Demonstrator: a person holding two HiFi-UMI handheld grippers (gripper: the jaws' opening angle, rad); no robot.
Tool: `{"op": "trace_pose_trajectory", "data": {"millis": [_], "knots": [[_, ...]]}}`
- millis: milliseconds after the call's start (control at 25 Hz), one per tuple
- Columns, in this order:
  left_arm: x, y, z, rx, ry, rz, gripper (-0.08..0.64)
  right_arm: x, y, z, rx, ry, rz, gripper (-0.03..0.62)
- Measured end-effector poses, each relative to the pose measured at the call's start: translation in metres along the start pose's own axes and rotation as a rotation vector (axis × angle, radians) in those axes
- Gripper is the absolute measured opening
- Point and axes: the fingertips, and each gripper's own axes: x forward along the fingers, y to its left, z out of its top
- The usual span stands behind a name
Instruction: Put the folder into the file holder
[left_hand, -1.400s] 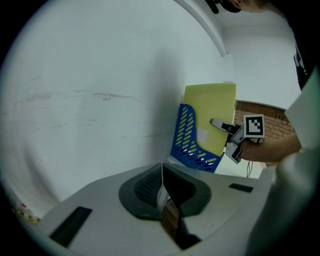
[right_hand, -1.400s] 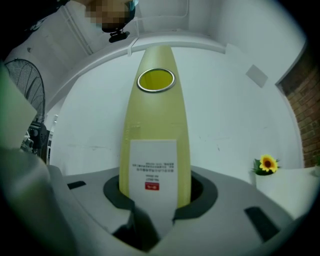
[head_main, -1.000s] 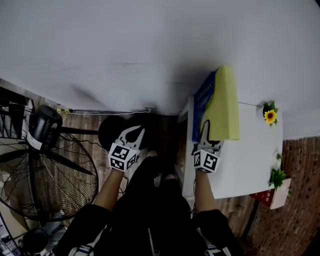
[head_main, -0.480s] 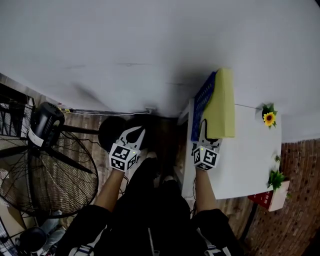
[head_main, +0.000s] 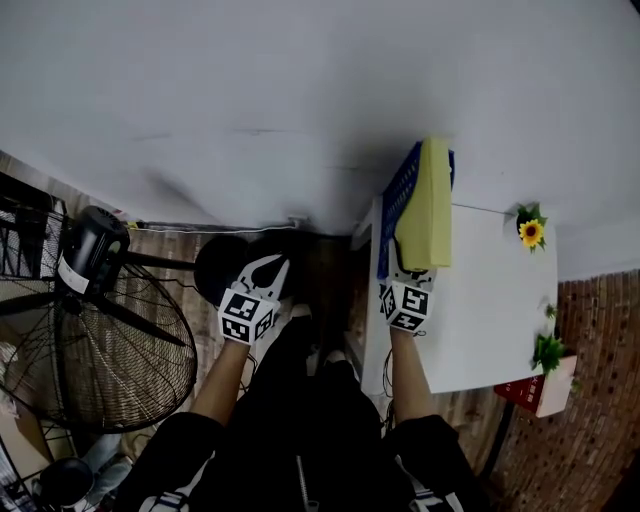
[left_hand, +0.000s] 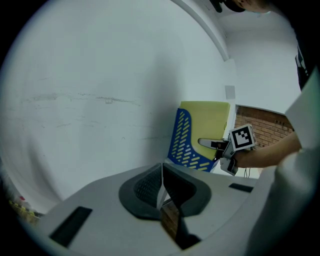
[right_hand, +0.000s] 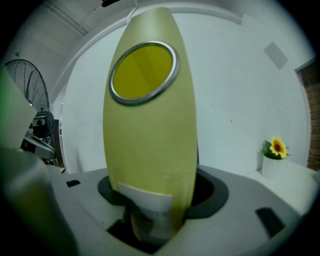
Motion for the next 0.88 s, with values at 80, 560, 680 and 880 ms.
{"op": "trace_pose_trajectory", "data": {"millis": [80, 560, 680, 880], "knots": [[-0.002, -0.002, 0.0, -0.009, -0.001, 0.0, 0.029, 0.0, 0.002, -0.003, -0.006, 0.026, 0.01, 0.277], [-0.018, -0.014, 0.001, -0.032, -0.012, 0.008, 0.029, -0.016, 0.013, 0.008, -0.006, 0.073, 0.055, 0.319], [-0.024, -0.024, 0.004, -0.025, -0.02, 0.011, 0.029, -0.032, 0.015, 0.013, -0.006, 0.061, 0.071, 0.319], [-0.042, -0.05, 0.008, -0.003, -0.04, 0.016, 0.029, -0.075, 0.021, 0.014, -0.049, 0.061, 0.116, 0.318]]}}
